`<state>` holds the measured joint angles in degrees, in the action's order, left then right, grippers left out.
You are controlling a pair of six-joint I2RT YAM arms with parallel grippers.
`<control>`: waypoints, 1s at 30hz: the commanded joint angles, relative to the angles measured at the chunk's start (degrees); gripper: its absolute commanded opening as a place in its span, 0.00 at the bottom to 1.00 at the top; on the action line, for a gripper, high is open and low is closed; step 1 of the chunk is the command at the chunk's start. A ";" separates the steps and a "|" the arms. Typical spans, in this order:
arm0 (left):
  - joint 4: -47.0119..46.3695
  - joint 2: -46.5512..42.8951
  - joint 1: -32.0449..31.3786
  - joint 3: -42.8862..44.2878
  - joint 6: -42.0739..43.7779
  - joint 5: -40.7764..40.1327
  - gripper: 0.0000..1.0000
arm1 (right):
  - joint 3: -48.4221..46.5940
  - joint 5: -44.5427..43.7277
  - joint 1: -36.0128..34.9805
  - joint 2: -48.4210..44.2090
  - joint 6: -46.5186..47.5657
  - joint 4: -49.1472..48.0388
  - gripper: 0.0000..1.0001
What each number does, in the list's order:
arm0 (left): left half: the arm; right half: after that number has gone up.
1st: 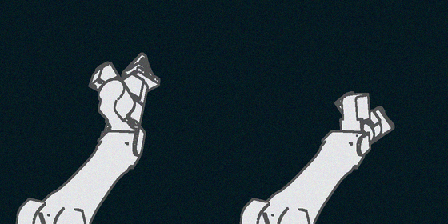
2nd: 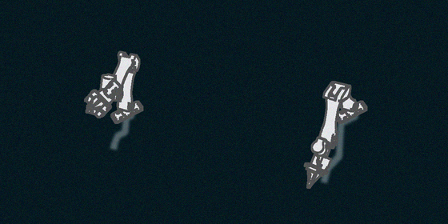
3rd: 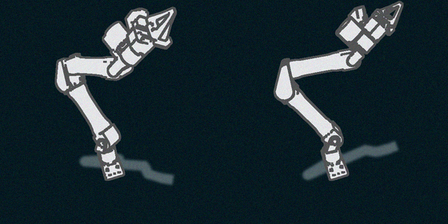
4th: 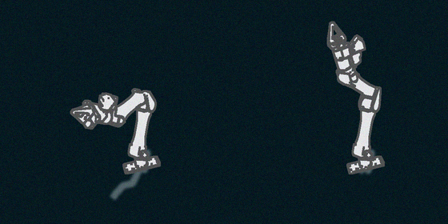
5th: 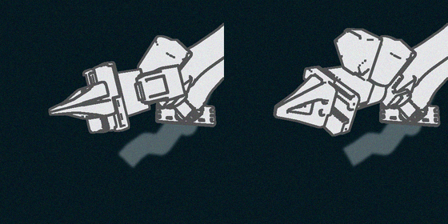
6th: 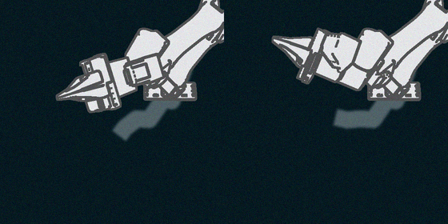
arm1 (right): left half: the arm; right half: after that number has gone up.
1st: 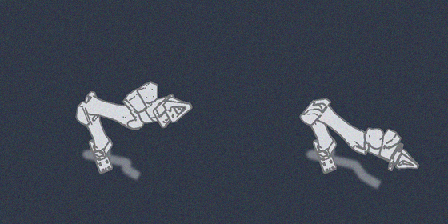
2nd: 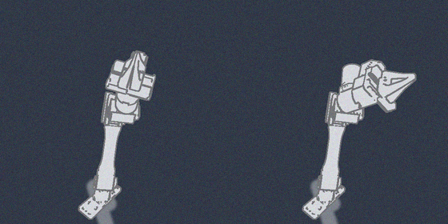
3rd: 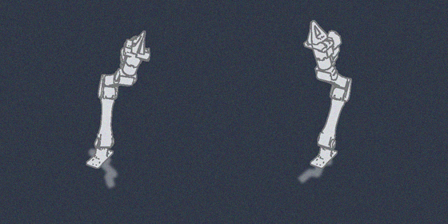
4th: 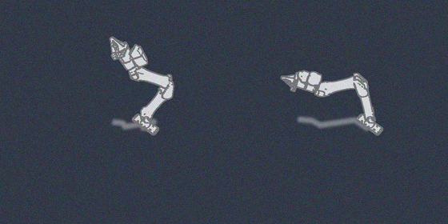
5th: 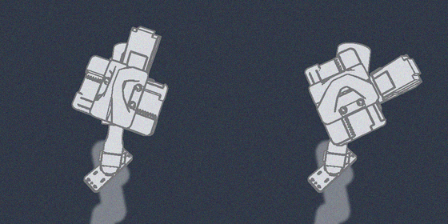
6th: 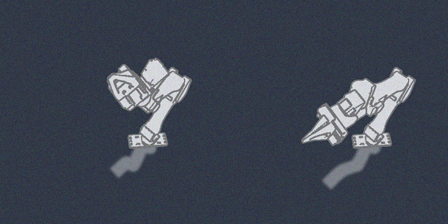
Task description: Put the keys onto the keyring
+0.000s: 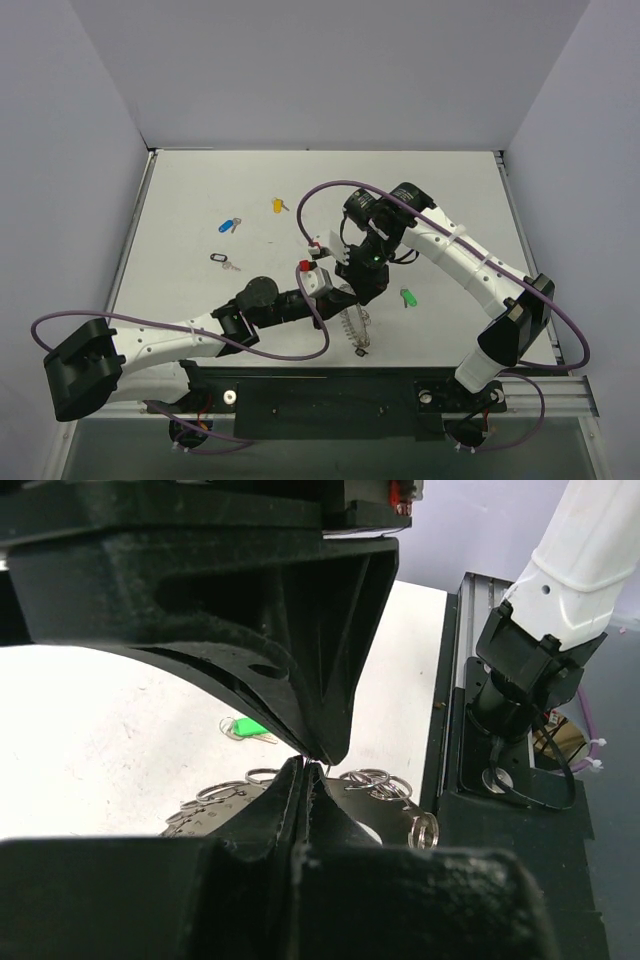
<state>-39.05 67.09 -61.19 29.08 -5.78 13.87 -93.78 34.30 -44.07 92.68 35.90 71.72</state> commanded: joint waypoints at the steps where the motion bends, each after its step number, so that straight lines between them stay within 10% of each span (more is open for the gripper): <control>1: -1.55 -1.34 -0.16 1.77 -2.92 -2.26 0.00 | -1.41 4.45 -0.31 -2.15 1.54 1.84 0.00; 12: -22.99 -4.60 -0.33 -9.12 -8.28 -8.42 0.00 | -1.23 14.90 5.91 -6.37 6.10 3.25 0.32; 30: -41.81 3.30 -0.33 -10.89 -16.63 -12.28 0.00 | 10.90 31.00 12.87 -12.18 28.79 -4.05 0.40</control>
<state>-69.34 69.38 -61.45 17.91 -18.81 3.09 -82.74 60.75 -31.20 80.05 60.36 68.45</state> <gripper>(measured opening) 0.020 0.401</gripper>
